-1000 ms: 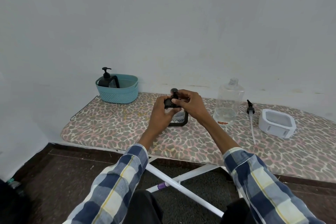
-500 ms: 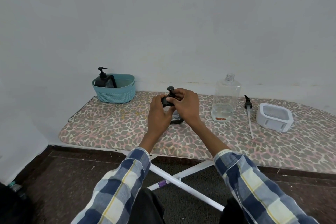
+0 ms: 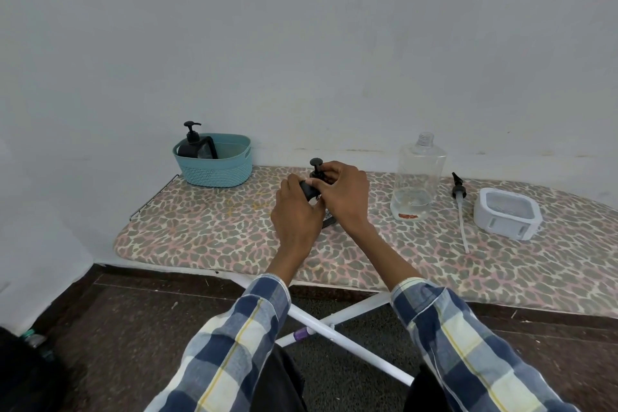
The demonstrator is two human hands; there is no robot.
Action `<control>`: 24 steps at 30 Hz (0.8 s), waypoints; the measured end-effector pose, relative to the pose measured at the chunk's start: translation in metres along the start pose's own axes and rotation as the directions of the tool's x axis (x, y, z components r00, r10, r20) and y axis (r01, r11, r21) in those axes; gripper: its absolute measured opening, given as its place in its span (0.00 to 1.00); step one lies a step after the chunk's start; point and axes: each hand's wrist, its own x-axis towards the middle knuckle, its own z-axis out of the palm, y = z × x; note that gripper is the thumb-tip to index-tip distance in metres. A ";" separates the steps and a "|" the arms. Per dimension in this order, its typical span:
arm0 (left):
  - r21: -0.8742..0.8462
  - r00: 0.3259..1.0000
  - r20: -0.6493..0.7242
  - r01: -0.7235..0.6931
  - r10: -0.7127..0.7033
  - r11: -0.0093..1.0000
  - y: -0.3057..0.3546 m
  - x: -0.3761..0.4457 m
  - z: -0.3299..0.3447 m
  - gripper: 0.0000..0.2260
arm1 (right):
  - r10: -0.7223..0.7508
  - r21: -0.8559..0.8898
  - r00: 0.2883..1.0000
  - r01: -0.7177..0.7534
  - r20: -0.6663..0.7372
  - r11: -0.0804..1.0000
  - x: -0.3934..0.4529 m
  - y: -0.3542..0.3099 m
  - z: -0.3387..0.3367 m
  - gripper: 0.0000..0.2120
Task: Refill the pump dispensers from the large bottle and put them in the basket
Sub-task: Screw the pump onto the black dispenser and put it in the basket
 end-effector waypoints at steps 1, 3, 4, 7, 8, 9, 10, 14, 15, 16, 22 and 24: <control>0.004 1.000 0.001 0.010 -0.010 1.000 0.002 0.000 -0.001 0.14 | 0.001 -0.001 1.000 -0.001 0.000 1.000 -0.001 -0.001 -0.001 0.13; 0.010 1.000 0.006 0.026 -0.026 1.000 0.004 0.000 -0.002 0.13 | 0.005 -0.004 1.000 -0.005 -0.004 1.000 -0.002 -0.003 -0.002 0.12; 0.012 0.999 0.006 0.033 -0.033 0.999 0.006 0.000 -0.003 0.13 | 0.007 -0.003 1.000 -0.007 -0.007 1.000 -0.003 -0.004 -0.002 0.12; 0.014 0.999 0.006 0.054 -0.054 0.998 0.008 0.000 -0.005 0.11 | 0.003 -0.010 1.000 -0.003 -0.024 1.000 -0.005 -0.005 -0.002 0.12; 0.019 0.998 0.007 0.060 -0.060 0.998 0.009 -0.001 -0.005 0.10 | -0.003 -0.011 0.999 0.002 -0.032 1.000 -0.007 -0.006 -0.002 0.12; 0.030 0.998 0.007 0.064 -0.064 0.998 0.010 -0.001 -0.005 0.10 | -0.007 -0.014 0.999 0.006 -0.042 1.000 -0.008 -0.006 -0.001 0.12; 0.044 0.998 0.005 0.066 -0.066 0.997 0.011 -0.002 -0.006 0.10 | -0.010 -0.018 0.999 0.009 -0.052 1.000 -0.009 -0.006 -0.001 0.13; 0.088 0.997 -0.004 0.075 -0.075 0.993 0.012 -0.004 -0.004 0.11 | -0.004 -0.022 0.998 0.002 -0.068 1.000 -0.013 -0.008 -0.001 0.13; 0.095 0.997 -0.002 0.075 -0.075 0.993 0.012 -0.003 -0.004 0.11 | -0.001 -0.027 0.998 -0.001 -0.070 1.000 -0.013 -0.009 -0.001 0.12; 0.104 0.997 0.003 0.073 -0.074 0.992 0.012 -0.003 -0.004 0.11 | -0.001 -0.034 0.997 -0.002 -0.073 0.999 -0.014 -0.010 -0.001 0.12; 0.212 0.997 0.044 0.050 -0.060 0.976 0.015 -0.004 -0.003 0.17 | 0.001 -0.065 0.994 -0.008 -0.109 0.998 -0.018 -0.012 0.002 0.11; 0.242 0.997 0.055 0.040 -0.055 0.970 0.014 -0.003 -0.003 0.18 | -0.002 -0.068 0.993 -0.006 -0.116 0.998 -0.019 -0.012 0.002 0.12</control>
